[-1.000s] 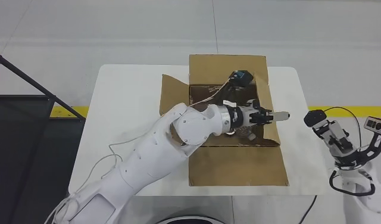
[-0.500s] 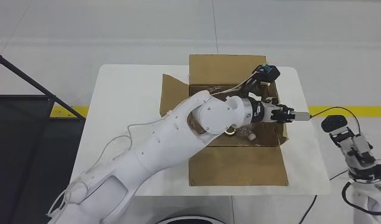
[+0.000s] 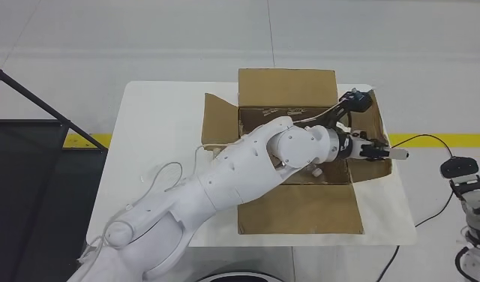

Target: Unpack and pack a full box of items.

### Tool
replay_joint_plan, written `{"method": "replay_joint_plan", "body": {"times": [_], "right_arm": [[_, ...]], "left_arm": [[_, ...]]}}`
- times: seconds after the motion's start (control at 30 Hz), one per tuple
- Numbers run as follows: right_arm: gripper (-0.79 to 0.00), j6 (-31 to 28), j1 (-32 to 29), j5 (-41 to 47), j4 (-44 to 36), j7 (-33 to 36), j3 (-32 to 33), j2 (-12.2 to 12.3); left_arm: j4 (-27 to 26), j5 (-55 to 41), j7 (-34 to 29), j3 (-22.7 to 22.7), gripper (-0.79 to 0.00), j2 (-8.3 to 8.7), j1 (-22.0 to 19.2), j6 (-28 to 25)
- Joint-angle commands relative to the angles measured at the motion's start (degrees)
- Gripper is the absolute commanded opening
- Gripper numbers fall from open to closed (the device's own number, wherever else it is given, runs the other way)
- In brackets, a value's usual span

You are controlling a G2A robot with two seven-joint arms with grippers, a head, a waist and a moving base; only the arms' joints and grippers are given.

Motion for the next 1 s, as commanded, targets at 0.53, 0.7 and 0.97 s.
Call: {"method": "replay_joint_plan", "body": {"times": [0.53,0.7,0.97], "right_arm": [[0.0,0.88,-0.17,0.61,0.01,1.85,1.31,-0.17],[0.0,2.12,0.73,-0.08,-0.26,2.61,1.05,-0.09],[0.0,4.54,2.66,-1.88,-3.53,3.17,1.45,0.12]], "left_arm": [[17.09,-3.74,0.29,2.13,0.0,-8.19,-2.56,-6.17],[18.46,-4.02,0.7,0.86,0.0,-9.14,-3.25,-7.99],[13.64,0.01,3.44,-5.96,0.0,-6.2,-3.86,-10.65]]}}
